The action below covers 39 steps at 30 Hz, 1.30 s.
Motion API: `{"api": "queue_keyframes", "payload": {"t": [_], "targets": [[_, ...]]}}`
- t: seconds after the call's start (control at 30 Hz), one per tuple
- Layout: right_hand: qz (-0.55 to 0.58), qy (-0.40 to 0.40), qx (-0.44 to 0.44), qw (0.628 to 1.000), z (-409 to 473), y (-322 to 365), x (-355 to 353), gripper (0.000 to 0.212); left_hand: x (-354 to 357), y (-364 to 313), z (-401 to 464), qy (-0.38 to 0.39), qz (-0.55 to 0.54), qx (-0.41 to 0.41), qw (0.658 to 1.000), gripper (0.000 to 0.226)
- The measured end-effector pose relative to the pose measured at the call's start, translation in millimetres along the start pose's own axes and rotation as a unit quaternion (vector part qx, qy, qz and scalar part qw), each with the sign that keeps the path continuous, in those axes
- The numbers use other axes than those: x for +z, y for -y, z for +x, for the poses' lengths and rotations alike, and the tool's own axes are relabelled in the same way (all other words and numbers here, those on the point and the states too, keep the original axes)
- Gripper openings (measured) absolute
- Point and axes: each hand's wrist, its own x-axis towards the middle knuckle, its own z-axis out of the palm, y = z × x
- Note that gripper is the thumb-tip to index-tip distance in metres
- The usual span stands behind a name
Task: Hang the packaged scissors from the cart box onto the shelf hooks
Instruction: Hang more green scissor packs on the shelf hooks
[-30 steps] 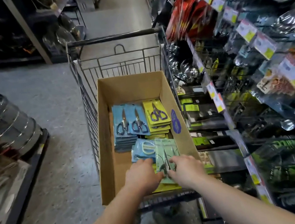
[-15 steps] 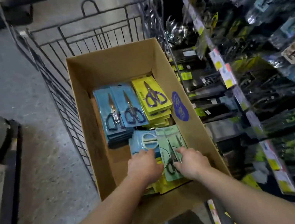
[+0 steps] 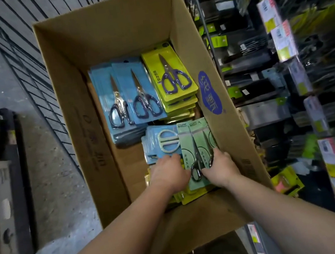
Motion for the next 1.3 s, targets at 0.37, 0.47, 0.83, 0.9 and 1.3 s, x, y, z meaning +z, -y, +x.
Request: {"api": "queue_keyframes", "payload": {"t": [0.37,0.47,0.83,0.9,1.3], "targets": [[-0.001,0.001,-0.074,0.997,-10.7,-6.6,7.2,0.026,8.6,-2.5,4.0,-0.010,-0.086,-0.039,0.995,0.049],[0.052,0.014,-0.101,0.993,-10.5,-6.8,13.2,0.026,8.5,-0.8,1.1,-0.017,-0.129,-0.067,0.989,0.047],[0.351,0.037,0.013,0.936,11.1,0.5,10.5,0.062,5.5,7.9,-4.3,-0.046,-0.290,-0.139,0.946,0.036],[0.372,0.037,0.031,0.927,12.5,2.7,10.9,0.052,4.8,9.1,-3.2,-0.046,-0.315,-0.146,0.937,0.036],[0.345,0.064,0.041,0.936,6.1,3.1,8.5,0.047,-6.5,15.5,-15.1,-0.055,-0.440,-0.157,0.883,0.040]]}}
